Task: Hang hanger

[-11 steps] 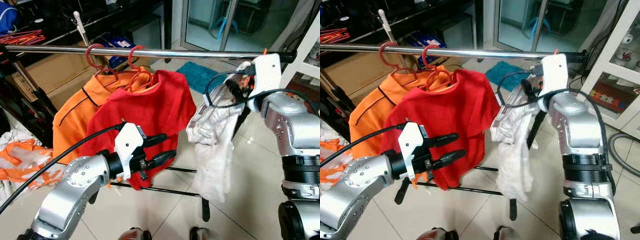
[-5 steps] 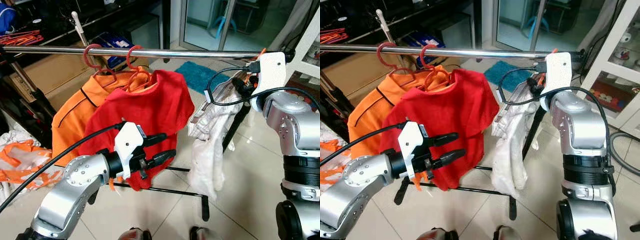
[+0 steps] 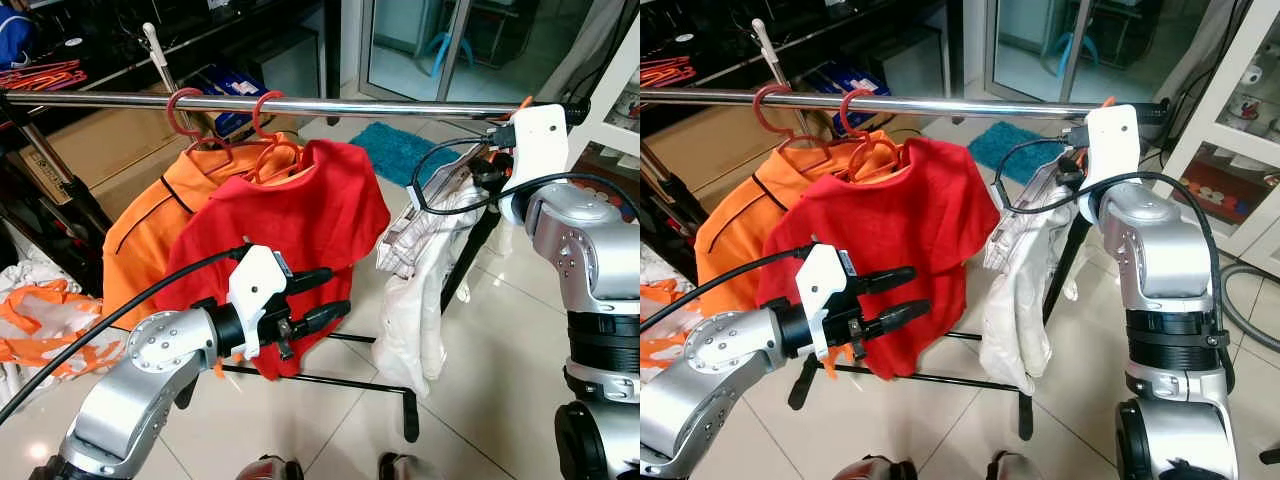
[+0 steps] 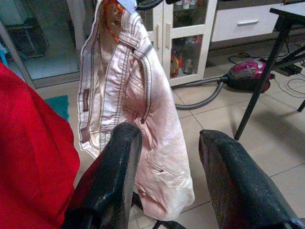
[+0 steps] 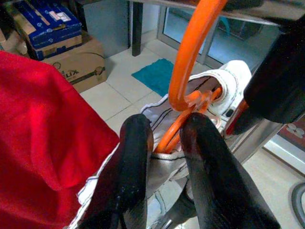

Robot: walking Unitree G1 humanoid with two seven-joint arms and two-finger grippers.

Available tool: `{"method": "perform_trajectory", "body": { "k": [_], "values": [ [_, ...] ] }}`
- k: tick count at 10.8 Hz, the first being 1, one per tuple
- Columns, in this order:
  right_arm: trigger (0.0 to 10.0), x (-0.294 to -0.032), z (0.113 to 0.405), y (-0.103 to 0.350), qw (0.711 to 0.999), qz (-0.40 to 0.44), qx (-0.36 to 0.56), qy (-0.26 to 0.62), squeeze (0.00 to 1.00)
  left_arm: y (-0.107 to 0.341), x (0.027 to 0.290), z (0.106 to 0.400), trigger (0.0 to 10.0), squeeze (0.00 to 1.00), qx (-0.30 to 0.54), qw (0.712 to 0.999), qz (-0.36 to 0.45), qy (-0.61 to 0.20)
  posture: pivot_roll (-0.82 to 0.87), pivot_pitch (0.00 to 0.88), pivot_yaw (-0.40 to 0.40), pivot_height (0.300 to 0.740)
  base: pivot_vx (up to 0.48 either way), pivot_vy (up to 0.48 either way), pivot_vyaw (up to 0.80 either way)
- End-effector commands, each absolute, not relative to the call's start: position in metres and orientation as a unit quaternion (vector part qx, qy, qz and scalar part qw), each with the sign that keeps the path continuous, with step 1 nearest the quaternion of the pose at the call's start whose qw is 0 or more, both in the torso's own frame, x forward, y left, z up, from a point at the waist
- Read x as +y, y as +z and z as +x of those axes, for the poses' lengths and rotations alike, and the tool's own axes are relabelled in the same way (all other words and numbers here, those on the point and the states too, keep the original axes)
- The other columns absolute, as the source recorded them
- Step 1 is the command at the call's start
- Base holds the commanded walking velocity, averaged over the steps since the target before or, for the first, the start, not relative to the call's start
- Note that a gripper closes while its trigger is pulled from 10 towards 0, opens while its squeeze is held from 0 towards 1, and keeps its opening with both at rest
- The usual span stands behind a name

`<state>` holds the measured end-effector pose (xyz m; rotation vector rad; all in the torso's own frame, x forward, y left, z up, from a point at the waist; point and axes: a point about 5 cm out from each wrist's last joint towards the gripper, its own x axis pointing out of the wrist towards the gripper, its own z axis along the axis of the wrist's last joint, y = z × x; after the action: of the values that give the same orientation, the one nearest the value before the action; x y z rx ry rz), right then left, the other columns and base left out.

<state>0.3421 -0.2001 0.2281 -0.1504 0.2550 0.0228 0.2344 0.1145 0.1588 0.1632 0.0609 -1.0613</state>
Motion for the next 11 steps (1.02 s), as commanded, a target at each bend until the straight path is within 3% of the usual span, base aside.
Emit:
{"method": "perform_trajectory", "body": {
  "k": [1,7,8,9,10,11],
  "values": [
    [0.0,-0.1992,0.342,0.2289,0.989,-0.072,0.13,0.013,0.0,0.1596,0.1134,0.2339,10.0,0.0,0.031,0.855,0.087,-0.51,-0.05,0.111,0.091,0.74,0.0,0.0,0.0],
    [0.0,-0.1991,0.342,0.2278,0.989,-0.059,0.136,0.012,0.0,0.1597,0.1135,0.2336,10.0,0.0,0.035,0.854,0.089,-0.512,-0.05,0.114,0.092,0.74,0.0,0.0,0.0],
    [6.5,-0.1976,0.3423,0.2333,0.991,-0.057,0.116,0.018,0.0,0.1597,0.1138,0.2332,10.0,0.0,0.035,0.853,0.091,-0.513,-0.05,0.113,0.098,0.74,0.0,0.0,0.0],
    [10.0,-0.1968,0.3427,0.2363,0.992,-0.059,0.106,0.023,0.12,0.1599,0.1138,0.2332,10.0,0.0,0.036,0.853,0.092,-0.513,-0.05,0.115,0.095,0.74,0.0,0.0,0.0],
    [10.0,-0.1963,0.3433,0.2365,0.992,-0.057,0.106,0.024,1.0,0.1601,0.1137,0.2333,10.0,0.0,0.036,0.853,0.092,-0.512,-0.05,0.115,0.095,0.74,0.0,0.0,0.0],
    [10.0,-0.1943,0.3436,0.2359,0.992,-0.055,0.107,0.026,1.0,0.1595,0.1142,0.2328,10.0,0.0,0.037,0.853,0.092,-0.512,-0.05,0.11,0.097,0.74,0.0,0.0,0.0]
  ]
}}
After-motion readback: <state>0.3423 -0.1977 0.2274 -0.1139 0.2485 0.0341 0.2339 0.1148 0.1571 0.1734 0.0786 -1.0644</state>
